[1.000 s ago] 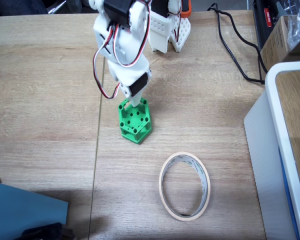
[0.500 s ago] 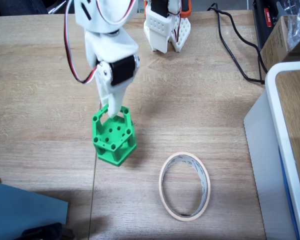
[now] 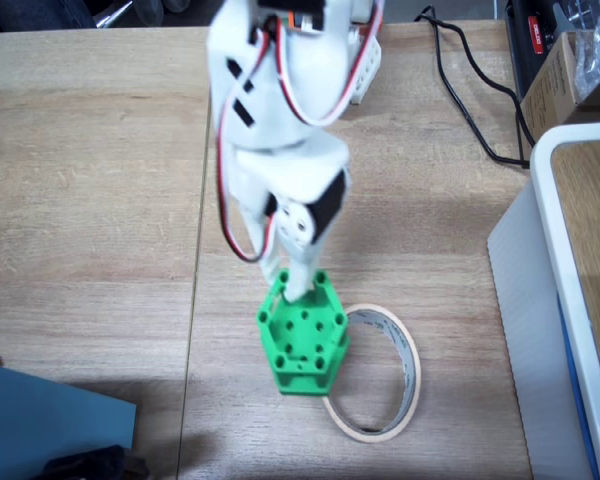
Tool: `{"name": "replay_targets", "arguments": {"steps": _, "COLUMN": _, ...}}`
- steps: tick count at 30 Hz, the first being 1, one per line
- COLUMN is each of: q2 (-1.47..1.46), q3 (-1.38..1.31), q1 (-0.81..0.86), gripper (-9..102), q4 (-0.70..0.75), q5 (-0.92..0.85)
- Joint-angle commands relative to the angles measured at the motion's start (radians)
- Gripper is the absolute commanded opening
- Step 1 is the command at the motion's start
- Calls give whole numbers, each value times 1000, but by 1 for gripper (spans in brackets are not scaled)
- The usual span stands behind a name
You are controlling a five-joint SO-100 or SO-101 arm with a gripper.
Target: Grasp a component and put it in the bin.
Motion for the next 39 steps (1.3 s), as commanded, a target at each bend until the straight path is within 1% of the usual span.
{"name": "replay_targets", "arguments": {"steps": 1, "q2": -17, "q3": -141, "q1": -40, "gripper": 0, "q4": 0, "q5": 94}}
{"name": "replay_targets", "arguments": {"steps": 6, "q2": -86, "q3": -196, "q1": -92, "gripper": 0, "q4": 3, "q5": 193}}
{"name": "replay_targets", "arguments": {"steps": 15, "q2": -123, "q3": -198, "q1": -175, "gripper": 0, "q4": 5, "q5": 267}}
{"name": "replay_targets", "arguments": {"steps": 35, "q2": -222, "q3": -193, "q1": -193, "gripper": 0, "q4": 5, "q5": 287}}
{"name": "replay_targets", "arguments": {"steps": 39, "q2": -222, "q3": -137, "q1": -193, "gripper": 0, "q4": 5, "q5": 285}}
